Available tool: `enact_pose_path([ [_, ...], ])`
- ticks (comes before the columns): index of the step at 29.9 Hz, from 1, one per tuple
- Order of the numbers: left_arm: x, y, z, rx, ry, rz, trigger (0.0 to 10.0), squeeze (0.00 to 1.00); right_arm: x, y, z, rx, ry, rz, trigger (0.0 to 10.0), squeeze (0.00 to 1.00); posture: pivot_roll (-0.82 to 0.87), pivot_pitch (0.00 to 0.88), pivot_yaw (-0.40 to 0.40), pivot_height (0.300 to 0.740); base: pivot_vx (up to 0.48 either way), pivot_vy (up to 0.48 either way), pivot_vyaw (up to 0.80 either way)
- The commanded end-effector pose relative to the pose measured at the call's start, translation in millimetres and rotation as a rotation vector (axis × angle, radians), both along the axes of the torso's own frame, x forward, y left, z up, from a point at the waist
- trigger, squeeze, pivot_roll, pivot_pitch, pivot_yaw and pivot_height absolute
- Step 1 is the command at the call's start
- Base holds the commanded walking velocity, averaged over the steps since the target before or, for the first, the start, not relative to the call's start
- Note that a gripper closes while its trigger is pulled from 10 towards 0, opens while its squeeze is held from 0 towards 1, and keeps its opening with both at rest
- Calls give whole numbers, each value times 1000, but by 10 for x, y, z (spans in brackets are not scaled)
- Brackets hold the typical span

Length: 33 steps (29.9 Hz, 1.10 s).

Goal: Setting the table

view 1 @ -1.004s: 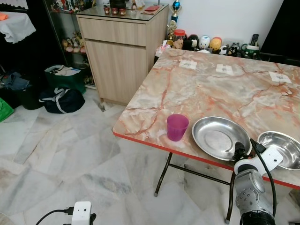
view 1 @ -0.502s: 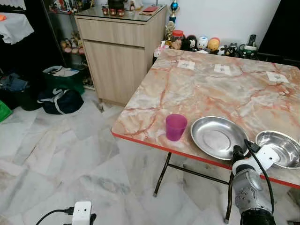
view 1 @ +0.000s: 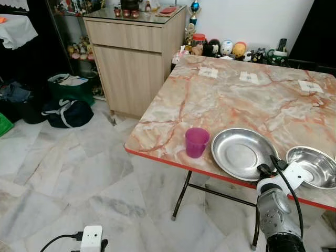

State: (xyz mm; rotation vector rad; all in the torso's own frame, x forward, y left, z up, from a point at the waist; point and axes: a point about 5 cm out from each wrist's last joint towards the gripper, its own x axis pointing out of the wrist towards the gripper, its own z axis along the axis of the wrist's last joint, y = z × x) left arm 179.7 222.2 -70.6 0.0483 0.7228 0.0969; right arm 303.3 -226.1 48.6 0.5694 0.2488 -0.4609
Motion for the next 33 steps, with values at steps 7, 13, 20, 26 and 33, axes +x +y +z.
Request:
enact_pose_path([
  [7,-20,-15,-15,2,10,1,10000,0,14,51,54,-46,-42,4,0,0,61,0,-29,740,0,0,0],
  [13,-2,-31,-9,7,5,-13,10000,0,111,95,469,-157,-318,12,0,0,57,0,-25,740,0,0,0],
  [20,-7,-47,-13,8,5,-13,10000,0,190,3,811,-276,-450,-27,0,0,52,0,-22,740,0,0,0],
  [26,-9,-47,-13,12,4,-12,10000,0,192,-21,870,-302,-469,-28,2314,0,47,0,-20,740,0,0,0],
  [33,-34,-35,-24,38,16,-25,10000,0,150,80,1064,-316,-590,11,10000,0,36,0,-18,740,0,0,0],
])
